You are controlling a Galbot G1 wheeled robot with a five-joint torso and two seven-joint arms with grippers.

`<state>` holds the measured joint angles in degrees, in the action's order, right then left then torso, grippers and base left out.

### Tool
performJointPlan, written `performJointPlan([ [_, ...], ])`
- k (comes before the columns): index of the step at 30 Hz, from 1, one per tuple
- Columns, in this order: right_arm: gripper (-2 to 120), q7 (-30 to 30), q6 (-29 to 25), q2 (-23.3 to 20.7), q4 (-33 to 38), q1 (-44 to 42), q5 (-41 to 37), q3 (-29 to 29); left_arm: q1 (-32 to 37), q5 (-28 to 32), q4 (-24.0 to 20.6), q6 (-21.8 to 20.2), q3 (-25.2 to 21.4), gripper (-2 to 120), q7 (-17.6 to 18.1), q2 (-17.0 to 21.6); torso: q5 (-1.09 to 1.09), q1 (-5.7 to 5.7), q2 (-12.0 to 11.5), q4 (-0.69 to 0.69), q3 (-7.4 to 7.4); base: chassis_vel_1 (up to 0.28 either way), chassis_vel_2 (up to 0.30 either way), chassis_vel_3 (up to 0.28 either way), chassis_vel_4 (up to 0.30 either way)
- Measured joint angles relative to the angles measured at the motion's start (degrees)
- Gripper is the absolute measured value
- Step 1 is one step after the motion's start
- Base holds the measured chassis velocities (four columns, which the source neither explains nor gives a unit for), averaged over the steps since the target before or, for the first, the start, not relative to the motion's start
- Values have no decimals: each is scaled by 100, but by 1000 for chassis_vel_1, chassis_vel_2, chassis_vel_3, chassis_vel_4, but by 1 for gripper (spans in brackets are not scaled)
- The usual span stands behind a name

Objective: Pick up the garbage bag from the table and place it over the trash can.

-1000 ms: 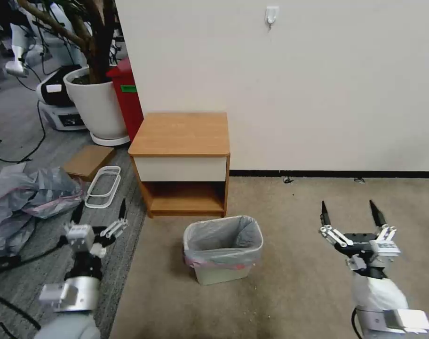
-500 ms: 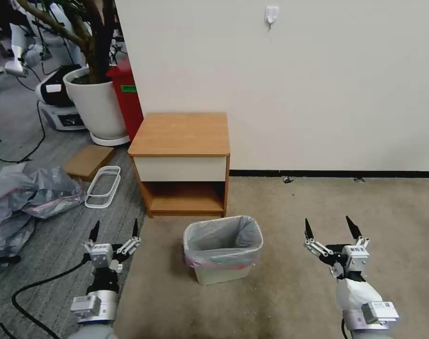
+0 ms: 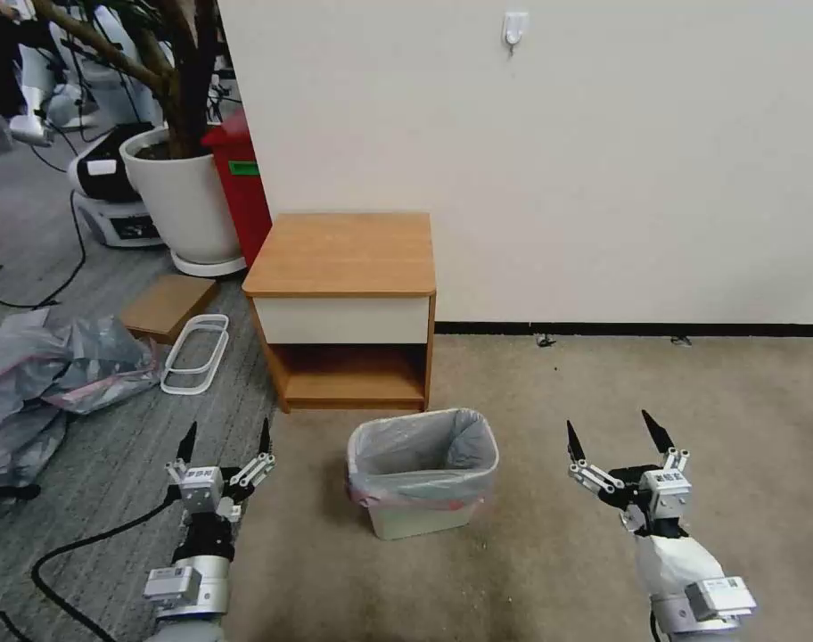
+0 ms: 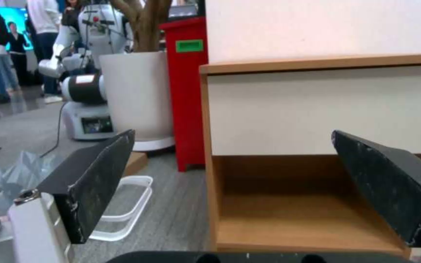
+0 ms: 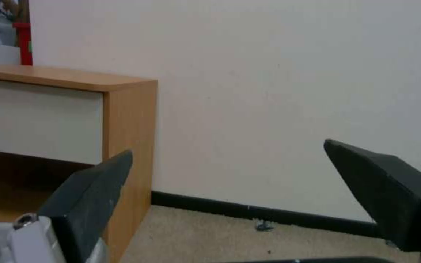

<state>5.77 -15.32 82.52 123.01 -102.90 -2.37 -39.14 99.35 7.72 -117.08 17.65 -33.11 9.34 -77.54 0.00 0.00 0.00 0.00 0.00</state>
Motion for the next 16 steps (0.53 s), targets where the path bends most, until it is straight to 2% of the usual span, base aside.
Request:
performJointPlan([
  [16,100,-14,2,-6,8,1,-7,5,-4,18,-8,-15,2,100,9,7,0,0,0,0,0,0,0,0,0],
])
